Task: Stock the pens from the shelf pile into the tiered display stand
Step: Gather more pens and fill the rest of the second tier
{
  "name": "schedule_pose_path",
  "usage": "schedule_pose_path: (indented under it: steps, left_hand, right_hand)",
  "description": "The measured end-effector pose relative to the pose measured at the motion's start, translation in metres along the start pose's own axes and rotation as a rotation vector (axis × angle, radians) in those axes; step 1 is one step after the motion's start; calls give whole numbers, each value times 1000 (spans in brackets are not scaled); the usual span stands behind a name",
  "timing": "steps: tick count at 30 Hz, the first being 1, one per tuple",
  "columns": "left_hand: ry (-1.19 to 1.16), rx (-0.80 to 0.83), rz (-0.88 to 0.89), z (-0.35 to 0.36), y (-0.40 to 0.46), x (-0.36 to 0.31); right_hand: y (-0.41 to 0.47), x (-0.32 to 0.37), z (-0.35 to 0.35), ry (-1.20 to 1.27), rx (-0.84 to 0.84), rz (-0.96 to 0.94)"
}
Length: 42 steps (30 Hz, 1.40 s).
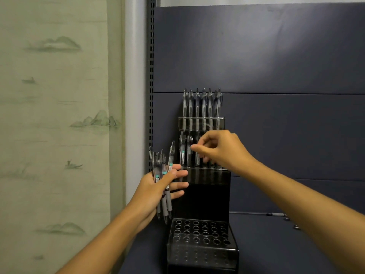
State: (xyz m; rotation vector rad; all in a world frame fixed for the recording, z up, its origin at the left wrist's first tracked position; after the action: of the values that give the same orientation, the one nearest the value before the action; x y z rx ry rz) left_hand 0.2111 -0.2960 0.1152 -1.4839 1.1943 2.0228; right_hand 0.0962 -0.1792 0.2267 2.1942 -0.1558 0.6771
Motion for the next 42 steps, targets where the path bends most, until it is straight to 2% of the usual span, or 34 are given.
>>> schedule_pose_path:
  steps: [4,15,20,30,42]
  left_hand:
    - [17,57,7,16,-1,-3]
    - [94,161,-19,37,-3,3]
    - [116,134,-35,33,-4,10]
    - [138,48,-39,10,1,11]
    - [130,54,-32,10,3,13]
  right_hand:
    - [-13,9,26,-32,103,-21]
    - [-21,-2,19,-2,8,54]
    - [-13,3,-4,111,-85,60]
    - [16,6,-62,144,-255,57]
    - [13,-21,-37,136,-184,146]
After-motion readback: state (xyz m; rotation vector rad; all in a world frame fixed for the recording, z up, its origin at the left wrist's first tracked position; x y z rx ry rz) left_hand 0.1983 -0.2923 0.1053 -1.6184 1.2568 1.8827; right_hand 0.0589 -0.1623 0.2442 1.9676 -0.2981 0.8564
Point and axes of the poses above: each hand's wrist, its own y-axis towards the middle knuckle, its own z-axis out of the palm, x = y × z, the point moved 9 cm from there along y, towards the middle knuckle, and after that the axes turned 6 degrees about y, right-handed, at the moved point
